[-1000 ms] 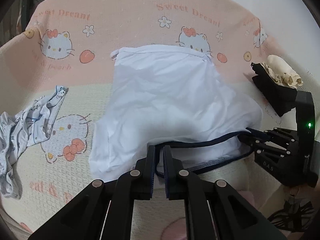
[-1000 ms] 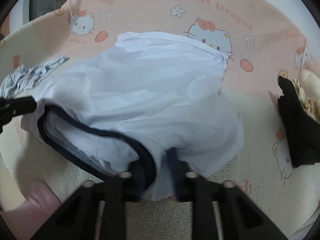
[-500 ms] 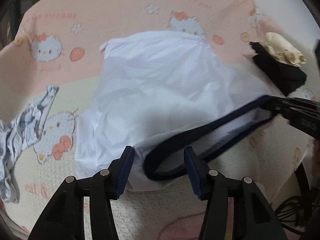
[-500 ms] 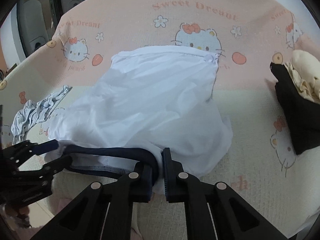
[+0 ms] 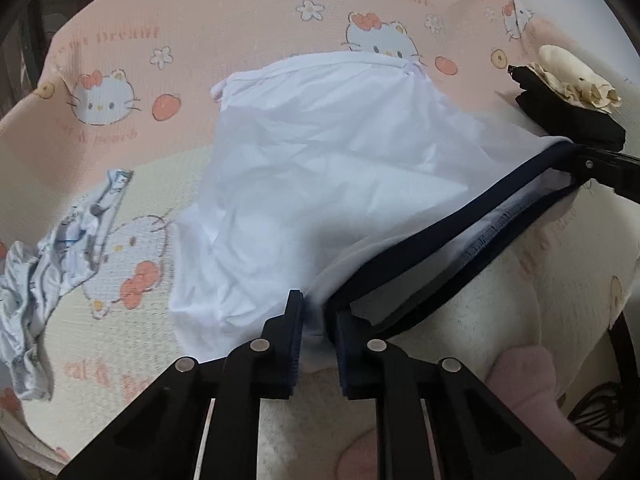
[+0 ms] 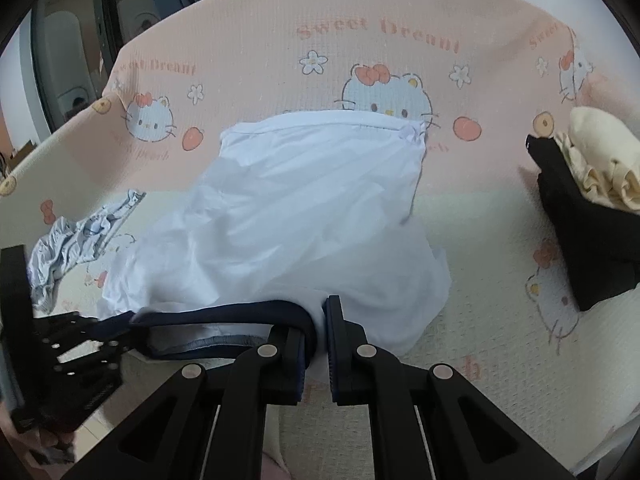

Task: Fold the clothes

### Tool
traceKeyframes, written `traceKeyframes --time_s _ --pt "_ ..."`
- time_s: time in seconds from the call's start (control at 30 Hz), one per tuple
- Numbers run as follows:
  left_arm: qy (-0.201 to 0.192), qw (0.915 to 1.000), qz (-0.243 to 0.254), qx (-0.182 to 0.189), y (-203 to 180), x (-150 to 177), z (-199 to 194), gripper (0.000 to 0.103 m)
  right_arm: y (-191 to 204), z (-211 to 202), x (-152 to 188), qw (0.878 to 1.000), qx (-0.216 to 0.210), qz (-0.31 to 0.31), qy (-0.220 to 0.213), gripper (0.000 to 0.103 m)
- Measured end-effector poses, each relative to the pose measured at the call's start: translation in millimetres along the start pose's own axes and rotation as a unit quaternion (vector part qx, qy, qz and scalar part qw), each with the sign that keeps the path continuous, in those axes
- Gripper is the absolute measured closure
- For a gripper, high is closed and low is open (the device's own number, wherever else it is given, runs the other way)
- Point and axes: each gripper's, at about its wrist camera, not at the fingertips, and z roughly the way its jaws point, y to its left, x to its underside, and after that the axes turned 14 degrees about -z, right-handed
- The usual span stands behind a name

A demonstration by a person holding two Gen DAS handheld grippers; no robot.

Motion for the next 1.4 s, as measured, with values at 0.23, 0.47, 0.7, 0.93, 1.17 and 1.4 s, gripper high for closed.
traceKeyframes --time_s 0.23,0.47,0.7,0.93,1.17,1.4 --pt "-0.020 0.9998 -0.001 -0.009 9.2 3.1 -18.9 0.090 -2.6 2.7 18.8 0.999 -0.007 0.028 0.026 0.097" --pt "-0.038 0.9992 -0.012 -0.004 17.2 12.8 -24.7 0.090 3.7 6.4 45.9 0.998 -0.018 0.046 0.042 0.097" --pt "-0.052 0.9981 -0.031 0.013 24.0 29.2 -17.4 0.090 6.0 17.5 63.9 0.997 -0.024 0.057 0.045 0.097" --pt "-0.077 0.9908 -0.083 0.075 34.5 24.6 -39.1 0.090 8.9 0.7 62.2 0.998 -0.029 0.053 0.014 0.085" --pt "-0.115 0.9777 -0.129 0.119 39.1 3.6 -84.3 0.086 -5.8 -37.2 52.7 0.994 -0.036 0.095 -0.041 0.077" --pt "-0.148 0.9761 -0.128 0.095 36.5 -12.6 -108.8 0.038 -21.0 -65.3 38.7 0.991 -0.024 0.113 -0.074 0.065"
